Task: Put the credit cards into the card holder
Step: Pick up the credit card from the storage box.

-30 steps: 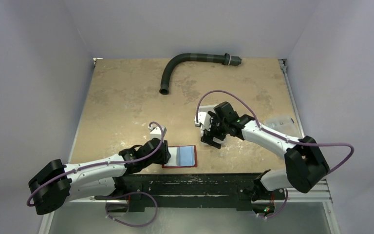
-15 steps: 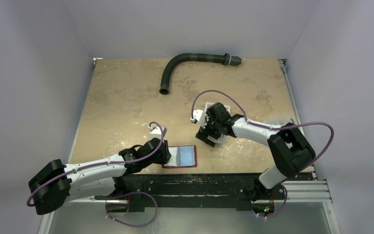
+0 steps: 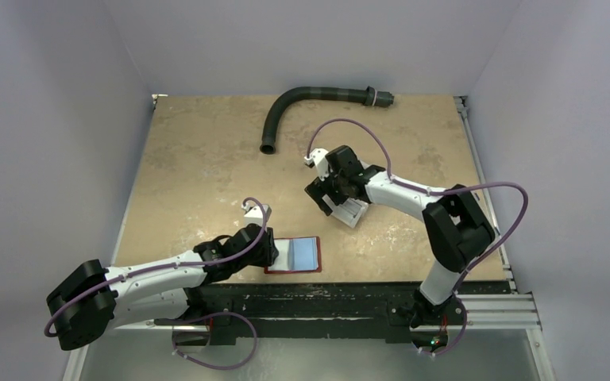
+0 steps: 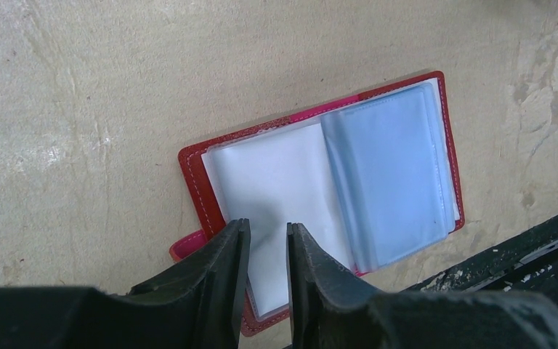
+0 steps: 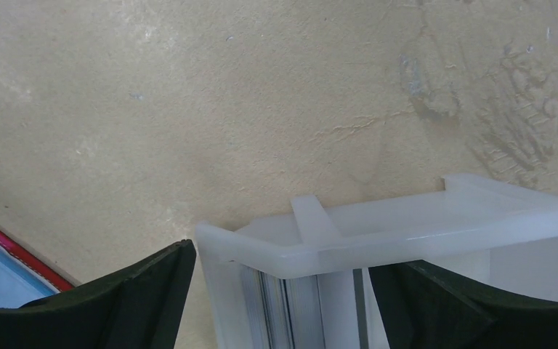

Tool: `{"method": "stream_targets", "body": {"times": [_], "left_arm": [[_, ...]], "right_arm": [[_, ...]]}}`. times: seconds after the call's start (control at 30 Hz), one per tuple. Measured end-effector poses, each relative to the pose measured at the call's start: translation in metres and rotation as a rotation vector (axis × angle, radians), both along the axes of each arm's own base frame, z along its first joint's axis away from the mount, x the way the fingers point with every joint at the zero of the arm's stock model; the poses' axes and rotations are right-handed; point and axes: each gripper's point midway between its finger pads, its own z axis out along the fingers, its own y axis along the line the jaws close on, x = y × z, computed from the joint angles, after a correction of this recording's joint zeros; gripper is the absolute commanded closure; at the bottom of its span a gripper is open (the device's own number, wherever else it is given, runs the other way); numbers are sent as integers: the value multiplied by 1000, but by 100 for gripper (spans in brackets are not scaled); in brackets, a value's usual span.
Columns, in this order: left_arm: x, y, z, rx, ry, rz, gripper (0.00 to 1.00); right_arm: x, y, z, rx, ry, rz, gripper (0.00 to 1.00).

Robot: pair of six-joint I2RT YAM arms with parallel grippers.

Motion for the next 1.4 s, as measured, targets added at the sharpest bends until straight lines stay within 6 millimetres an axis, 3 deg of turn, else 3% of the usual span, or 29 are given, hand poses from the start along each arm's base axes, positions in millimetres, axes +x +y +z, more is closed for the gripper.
{"method": "stream_targets", "body": {"times": [0.17, 0.37, 0.67, 1.1, 1.4], "left_arm": [[0, 0, 0, 0, 1, -2, 70], [0, 1, 0, 2, 3, -7, 70], [-1, 0, 0, -1, 7, -15, 70], [-1, 0, -1, 5, 8, -27, 69], [-2, 0, -2, 5, 12, -29, 69]], "right_arm": [[-4, 0, 4, 34, 31, -65, 1], [-10, -15, -2, 45, 62, -112, 1], [-10, -22, -7, 85, 104, -99, 2], [-22, -13, -5, 153, 164, -41, 30], [-30, -13, 6, 181, 169, -44, 42]]}}
